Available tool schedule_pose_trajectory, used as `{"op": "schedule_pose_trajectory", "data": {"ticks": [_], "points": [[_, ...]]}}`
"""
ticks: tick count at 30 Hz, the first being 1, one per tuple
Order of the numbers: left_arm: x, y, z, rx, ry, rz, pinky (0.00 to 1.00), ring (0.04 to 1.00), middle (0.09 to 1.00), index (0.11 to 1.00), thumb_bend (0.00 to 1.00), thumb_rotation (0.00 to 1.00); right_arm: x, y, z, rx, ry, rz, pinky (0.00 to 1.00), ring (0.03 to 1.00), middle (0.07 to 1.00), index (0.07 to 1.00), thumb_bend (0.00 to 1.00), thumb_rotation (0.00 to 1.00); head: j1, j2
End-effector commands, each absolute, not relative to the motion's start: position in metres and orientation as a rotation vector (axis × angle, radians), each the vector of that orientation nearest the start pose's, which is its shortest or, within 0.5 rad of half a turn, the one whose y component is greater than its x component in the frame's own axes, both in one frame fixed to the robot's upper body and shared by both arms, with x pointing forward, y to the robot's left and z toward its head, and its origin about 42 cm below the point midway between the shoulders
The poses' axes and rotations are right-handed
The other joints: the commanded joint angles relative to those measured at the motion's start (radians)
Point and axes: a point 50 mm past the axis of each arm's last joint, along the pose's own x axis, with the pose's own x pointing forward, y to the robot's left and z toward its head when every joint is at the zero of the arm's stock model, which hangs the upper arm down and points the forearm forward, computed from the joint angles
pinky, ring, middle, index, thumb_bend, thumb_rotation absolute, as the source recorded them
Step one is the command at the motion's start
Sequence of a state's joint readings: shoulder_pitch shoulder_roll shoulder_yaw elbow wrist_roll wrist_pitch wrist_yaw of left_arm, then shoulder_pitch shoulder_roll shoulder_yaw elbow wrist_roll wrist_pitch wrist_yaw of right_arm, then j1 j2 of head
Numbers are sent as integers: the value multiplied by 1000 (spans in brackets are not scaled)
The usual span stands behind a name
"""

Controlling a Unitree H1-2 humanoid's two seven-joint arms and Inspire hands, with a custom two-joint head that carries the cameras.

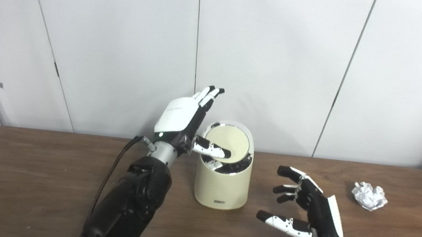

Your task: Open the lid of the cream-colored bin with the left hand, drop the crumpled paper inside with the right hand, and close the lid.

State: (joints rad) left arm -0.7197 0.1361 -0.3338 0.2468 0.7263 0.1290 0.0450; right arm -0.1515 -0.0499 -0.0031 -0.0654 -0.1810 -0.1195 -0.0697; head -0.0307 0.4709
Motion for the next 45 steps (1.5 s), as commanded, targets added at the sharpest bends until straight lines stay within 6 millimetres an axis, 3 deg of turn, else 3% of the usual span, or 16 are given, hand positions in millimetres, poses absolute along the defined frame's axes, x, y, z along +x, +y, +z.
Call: {"op": "schedule_pose_trajectory", "data": {"ticks": [1,21,35,45], "points": [[466,109,308,1008,-603,-95,779,953,993,1000,963,216,331,-210,188,-211,-423,-35,475,583,745,722,748,77,0,3],[464,101,309,1282,-662,-114,764,960,1000,1000,1000,186,329,-211,191,-200,-421,-31,481,595,755,724,753,84,3,17],[462,97,283,1457,-644,-181,832,988,1000,1000,1000,157,325,-212,197,-187,-416,-22,484,596,758,726,744,88,-1,38],[464,101,274,1537,-588,-222,779,967,1000,1000,1000,147,327,-215,196,-193,-412,-21,477,599,757,724,749,90,5,38]]}}
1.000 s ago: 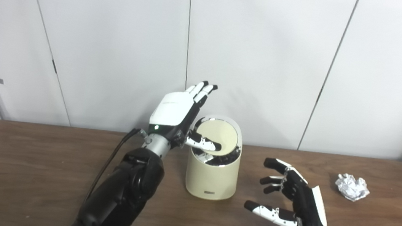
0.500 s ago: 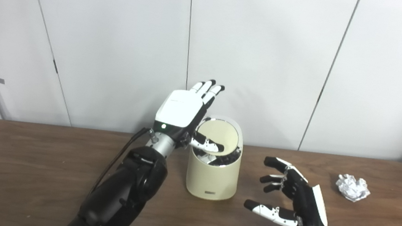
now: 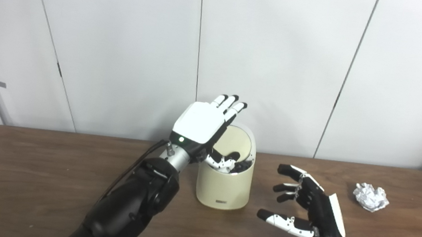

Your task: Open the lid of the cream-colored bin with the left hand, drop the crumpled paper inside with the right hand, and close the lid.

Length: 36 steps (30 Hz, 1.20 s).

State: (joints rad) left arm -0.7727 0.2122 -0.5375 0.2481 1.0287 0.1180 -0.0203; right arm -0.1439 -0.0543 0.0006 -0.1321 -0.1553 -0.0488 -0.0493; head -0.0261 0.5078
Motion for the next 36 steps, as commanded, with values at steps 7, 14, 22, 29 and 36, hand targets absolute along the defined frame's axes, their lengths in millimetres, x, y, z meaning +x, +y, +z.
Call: {"op": "schedule_pose_trajectory", "data": {"ticks": [7,14,22,29,36], "points": [[465,103,276,1525,-604,-191,784,967,1000,1000,1000,142,327,-216,192,-203,-409,-19,489,599,756,726,745,106,5,-7],[467,107,286,1502,-626,-157,787,974,1000,1000,1000,163,325,-217,190,-196,-401,-16,494,602,760,728,744,107,8,-13],[469,110,292,1470,-646,-118,777,972,1000,1000,1000,197,326,-218,186,-190,-392,-16,490,596,757,726,747,106,13,-19],[464,115,305,1232,-681,-28,717,937,970,982,948,204,326,-216,185,-179,-386,-4,503,604,756,729,741,105,14,-22],[466,127,317,1004,-662,18,635,841,932,939,815,228,327,-216,182,-173,-393,2,470,594,755,726,708,88,16,-26]]}}
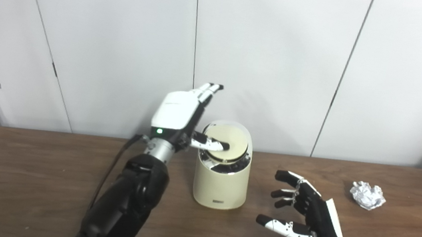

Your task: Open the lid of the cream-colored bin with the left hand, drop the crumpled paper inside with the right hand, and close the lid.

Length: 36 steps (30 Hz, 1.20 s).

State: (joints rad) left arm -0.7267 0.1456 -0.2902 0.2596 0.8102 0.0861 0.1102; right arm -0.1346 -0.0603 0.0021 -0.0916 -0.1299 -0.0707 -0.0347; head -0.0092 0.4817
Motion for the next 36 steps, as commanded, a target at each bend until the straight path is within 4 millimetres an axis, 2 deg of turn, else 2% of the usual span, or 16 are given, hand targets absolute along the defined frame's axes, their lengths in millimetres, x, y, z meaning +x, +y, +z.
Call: {"op": "schedule_pose_trajectory", "data": {"ticks": [1,7,11,12,18,23,27,34,36], "points": [[467,129,318,989,-663,26,627,833,930,936,812,231,327,-216,182,-172,-392,3,467,595,755,726,704,83,-1,0],[468,136,315,900,-664,63,616,816,896,923,803,237,326,-215,182,-174,-386,7,469,601,753,726,705,87,-1,2],[466,142,313,711,-604,46,666,835,890,913,794,265,326,-216,182,-172,-389,8,474,603,755,726,707,83,-2,2],[465,143,313,657,-591,36,664,825,872,902,792,241,326,-216,181,-170,-391,8,474,600,753,725,711,83,-2,2],[451,159,306,416,-522,-30,652,824,858,890,753,247,327,-217,181,-173,-395,4,469,598,750,725,707,79,6,0],[427,168,285,235,-443,-24,730,823,827,862,741,297,328,-218,180,-179,-393,6,475,596,751,726,707,89,11,-1],[410,173,265,166,-443,-16,692,797,812,861,714,307,328,-219,178,-186,-392,9,476,602,755,725,707,87,13,-3],[382,184,232,124,-416,-24,684,781,821,870,729,380,328,-219,177,-180,-377,12,481,601,755,721,726,103,19,-4],[377,186,225,112,-415,-27,671,772,818,871,738,372,329,-219,177,-180,-382,13,475,596,752,719,725,84,20,-4]]}}
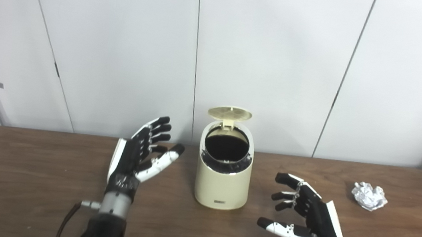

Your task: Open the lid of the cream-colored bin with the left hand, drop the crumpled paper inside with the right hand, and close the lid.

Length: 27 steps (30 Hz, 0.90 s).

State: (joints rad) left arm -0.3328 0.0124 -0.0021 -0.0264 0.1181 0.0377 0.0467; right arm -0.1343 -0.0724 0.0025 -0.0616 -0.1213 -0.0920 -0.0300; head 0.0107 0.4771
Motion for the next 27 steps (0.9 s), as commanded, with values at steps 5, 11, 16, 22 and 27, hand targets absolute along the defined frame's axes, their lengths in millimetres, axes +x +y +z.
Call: {"op": "schedule_pose_trajectory", "data": {"ticks": [5,11,16,22,27], "points": [[368,187,208,94,-401,-41,650,770,823,881,728,351,329,-219,175,-178,-383,16,466,588,743,715,724,65,-2,0],[358,195,180,98,-383,-102,667,794,854,912,744,343,327,-222,175,-183,-384,13,465,592,750,719,727,76,-6,-3],[352,200,163,104,-356,-131,659,787,855,922,773,306,324,-227,177,-174,-378,13,476,602,762,728,725,87,-5,1],[350,203,156,93,-334,-148,643,781,856,929,781,184,327,-244,184,-211,-372,-7,476,608,762,741,748,78,-7,2],[350,206,155,85,-326,-144,663,792,858,925,743,148,331,-259,199,-336,-362,50,474,643,819,823,780,149,-42,-4]]}}
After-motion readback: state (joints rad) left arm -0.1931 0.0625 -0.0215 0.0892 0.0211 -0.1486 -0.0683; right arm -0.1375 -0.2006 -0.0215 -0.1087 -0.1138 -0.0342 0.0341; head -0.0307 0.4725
